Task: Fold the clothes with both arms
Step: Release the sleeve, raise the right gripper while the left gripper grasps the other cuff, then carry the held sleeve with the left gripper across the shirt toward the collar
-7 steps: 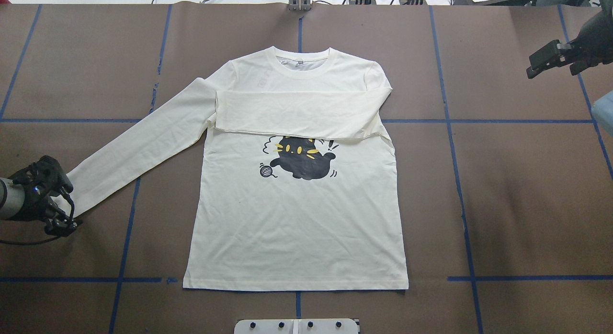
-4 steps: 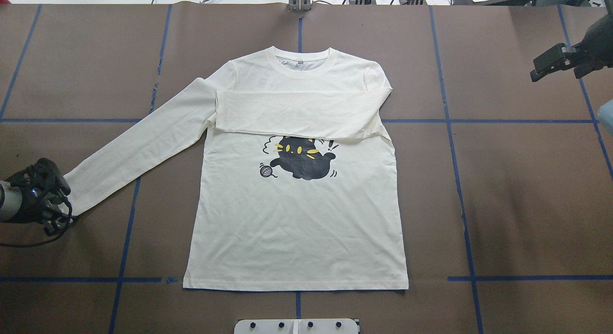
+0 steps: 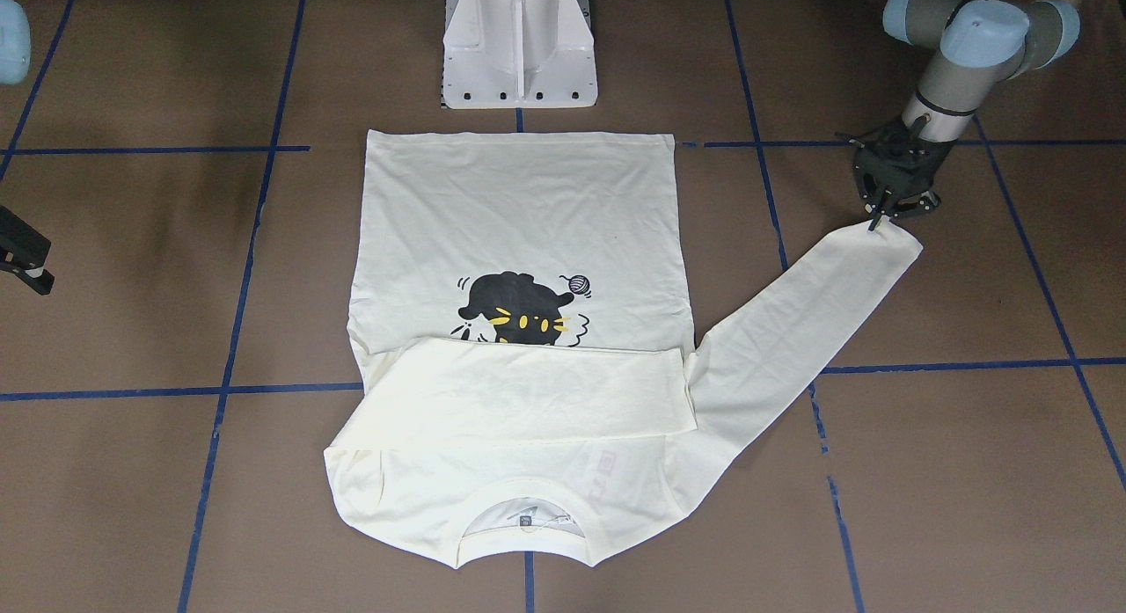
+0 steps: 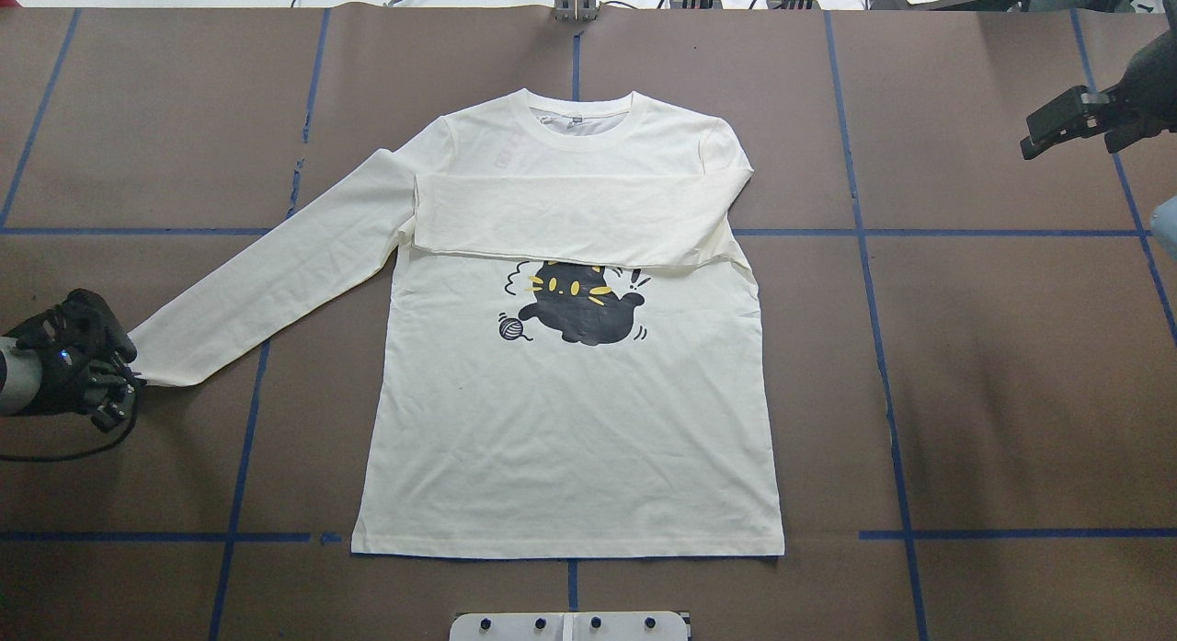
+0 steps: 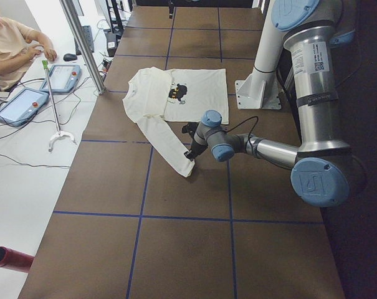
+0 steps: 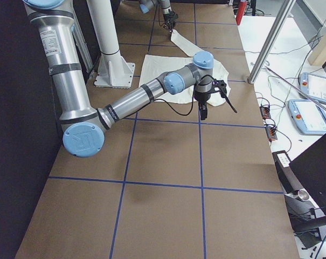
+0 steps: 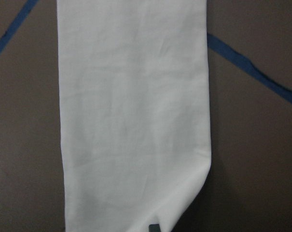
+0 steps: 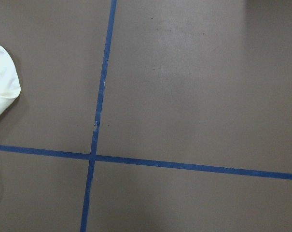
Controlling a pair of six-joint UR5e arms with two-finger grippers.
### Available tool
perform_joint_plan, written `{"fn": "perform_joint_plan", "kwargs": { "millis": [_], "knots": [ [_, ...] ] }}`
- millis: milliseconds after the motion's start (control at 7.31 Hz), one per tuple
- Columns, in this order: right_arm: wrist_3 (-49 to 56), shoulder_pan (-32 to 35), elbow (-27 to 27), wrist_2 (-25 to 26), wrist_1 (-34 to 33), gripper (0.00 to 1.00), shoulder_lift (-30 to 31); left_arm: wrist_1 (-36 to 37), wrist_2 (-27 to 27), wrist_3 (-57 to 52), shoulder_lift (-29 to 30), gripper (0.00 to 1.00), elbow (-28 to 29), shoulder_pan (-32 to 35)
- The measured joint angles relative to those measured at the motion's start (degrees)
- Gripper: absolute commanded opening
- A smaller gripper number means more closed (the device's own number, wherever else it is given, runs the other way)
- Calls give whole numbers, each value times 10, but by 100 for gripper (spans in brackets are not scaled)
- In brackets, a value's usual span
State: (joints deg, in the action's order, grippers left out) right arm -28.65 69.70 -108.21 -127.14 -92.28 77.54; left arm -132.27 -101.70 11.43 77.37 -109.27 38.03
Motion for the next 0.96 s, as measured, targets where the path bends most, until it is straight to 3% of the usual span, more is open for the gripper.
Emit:
{"fn": "perform_joint_plan", "kwargs": {
  "millis": [273, 410, 957],
  "knots": [
    [0, 0, 1, 0, 0, 100, 2, 13, 4, 2, 42, 0, -17, 43],
    [0, 0, 2, 0, 0, 100, 2, 49, 4, 4, 92, 0, -17, 71],
    [-2, -1, 5, 3, 0, 100, 1, 317, 5, 92, 382, 0, 1, 118]
  ]
}}
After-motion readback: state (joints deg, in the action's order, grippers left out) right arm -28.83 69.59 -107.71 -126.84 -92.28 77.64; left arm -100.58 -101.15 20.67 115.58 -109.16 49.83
